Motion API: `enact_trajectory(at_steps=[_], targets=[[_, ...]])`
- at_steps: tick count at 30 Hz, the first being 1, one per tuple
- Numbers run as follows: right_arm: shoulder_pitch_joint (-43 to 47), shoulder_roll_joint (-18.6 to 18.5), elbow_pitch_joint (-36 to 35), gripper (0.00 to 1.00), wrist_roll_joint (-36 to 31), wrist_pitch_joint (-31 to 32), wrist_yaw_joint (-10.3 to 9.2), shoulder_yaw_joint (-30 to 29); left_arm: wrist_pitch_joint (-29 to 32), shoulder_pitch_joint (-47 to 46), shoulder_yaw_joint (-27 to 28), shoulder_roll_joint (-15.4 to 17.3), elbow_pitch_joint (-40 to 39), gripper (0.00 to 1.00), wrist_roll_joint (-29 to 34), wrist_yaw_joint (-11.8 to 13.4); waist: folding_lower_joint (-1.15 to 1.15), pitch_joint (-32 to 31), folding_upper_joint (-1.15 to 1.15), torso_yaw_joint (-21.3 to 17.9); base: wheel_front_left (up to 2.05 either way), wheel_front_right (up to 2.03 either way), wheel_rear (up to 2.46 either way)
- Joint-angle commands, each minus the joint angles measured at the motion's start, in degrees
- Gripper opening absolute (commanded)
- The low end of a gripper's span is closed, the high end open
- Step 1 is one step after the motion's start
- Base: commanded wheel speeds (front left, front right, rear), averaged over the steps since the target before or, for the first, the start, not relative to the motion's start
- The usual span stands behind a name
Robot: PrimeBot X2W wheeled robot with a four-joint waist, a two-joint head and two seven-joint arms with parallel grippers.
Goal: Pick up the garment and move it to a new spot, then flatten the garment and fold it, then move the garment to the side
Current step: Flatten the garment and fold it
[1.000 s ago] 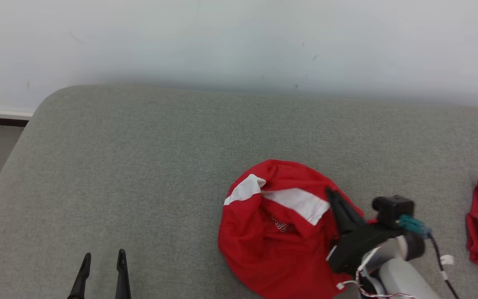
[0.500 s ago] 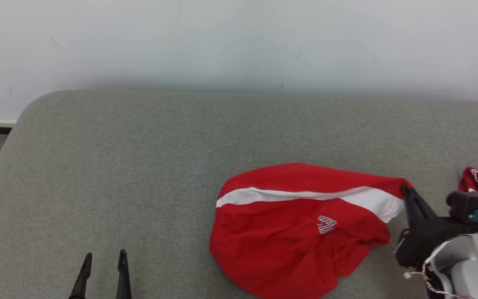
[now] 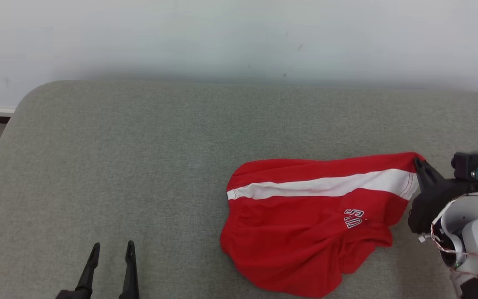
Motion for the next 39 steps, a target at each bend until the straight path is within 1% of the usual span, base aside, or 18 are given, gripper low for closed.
enact_trajectory(at_steps=[1, 2, 4, 5, 6, 7, 13, 17, 20, 25, 28, 39], targets=[[-2.55, -0.69, 2.49, 0.0, -0.43, -0.84, -0.15, 0.67, -0.16, -1.01, -0.39, -0.03, 0.04, 1.0, 0.36, -0.05, 0.0, 1.22, 0.0, 1.33, 0.0, 0.0, 0.0], [-2.55, -0.69, 2.49, 0.0, -0.43, -0.84, -0.15, 0.67, -0.16, -1.01, -0.39, -0.03, 0.04, 1.0, 0.36, -0.05, 0.0, 1.22, 0.0, 1.33, 0.0, 0.0, 0.0], [-4.93, -1.07, 5.21, 0.0, -0.53, -1.81, -0.15, 1.35, -0.16, -1.54, -0.7, -0.04, 0.05, 1.0, 0.3, -0.05, 0.0, 2.0, 0.0, 2.11, 0.0, 0.0, 0.0], [-5.92, -1.24, 6.44, 0.05, -0.52, -2.22, -0.15, 1.79, -0.16, -1.81, -0.76, -0.03, 0.02, 1.0, 0.29, -0.04, 0.0, 2.41, 0.0, 2.47, 0.0, 0.0, 0.0], [-6.84, -1.28, 7.85, 0.71, -0.43, -2.5, -0.15, 2.39, -0.16, -2.12, -0.78, -0.05, -0.03, 1.0, 0.22, 0.05, 0.0, 2.71, 0.0, 2.76, 0.0, 0.0, 0.0], [-7.64, -1.56, 9.3, 1.0, -0.26, -2.39, -0.15, 2.79, -0.16, -2.32, -0.9, -0.03, -0.05, 1.0, 0.1, 0.09, 0.0, 3.03, 0.0, 3.11, 0.0, 0.0, 0.0], [-10.19, -4.35, 14.69, 1.0, 0.45, -2.84, -0.15, 4.8, -0.16, -2.3, -0.82, -0.04, -0.14, 1.0, -0.25, 0.27, 0.0, 3.46, 0.0, 4.19, 0.0, 0.0, 0.0], [-8.8, -5.87, 15.76, 1.0, 1.29, -3.93, -0.15, 5.07, -0.16, -1.12, -0.31, -0.02, -0.13, 1.0, -0.46, 0.75, 0.0, 2.52, 0.0, 3.55, 0.0, 0.0, 0.0], [-7.21, -6.32, 15.0, 1.0, 2.0, -5.33, -0.15, 5.1, -0.16, -0.67, 0.22, -0.05, -0.24, 1.0, -0.56, 1.06, 0.0, 1.65, 0.0, 2.48, 0.0, 0.0, 0.0], [-1.6, -4.48, 8.67, 1.0, 2.72, -11.64, -0.15, 4.25, -0.16, 0.46, 1.17, -0.03, -0.95, 1.0, -0.74, 1.56, 0.0, -0.29, 0.0, -0.02, 0.0, 0.0, 0.0], [1.94, -2.93, 4.64, 1.0, 2.95, -14.14, -0.15, 3.63, -0.16, 0.56, 1.36, -0.02, -1.19, 1.0, -0.58, 1.68, 0.0, -1.08, 0.0, -1.2, 0.0, 0.0, 0.0], [15.52, 5.5, -9.07, 1.0, 1.11, -18.06, -0.15, 0.52, -0.16, 1.89, 2.2, -0.03, -1.2, 1.0, 0.51, 1.34, 0.0, -3.86, 0.0, -4.21, 0.0, 0.0, 0.0]])
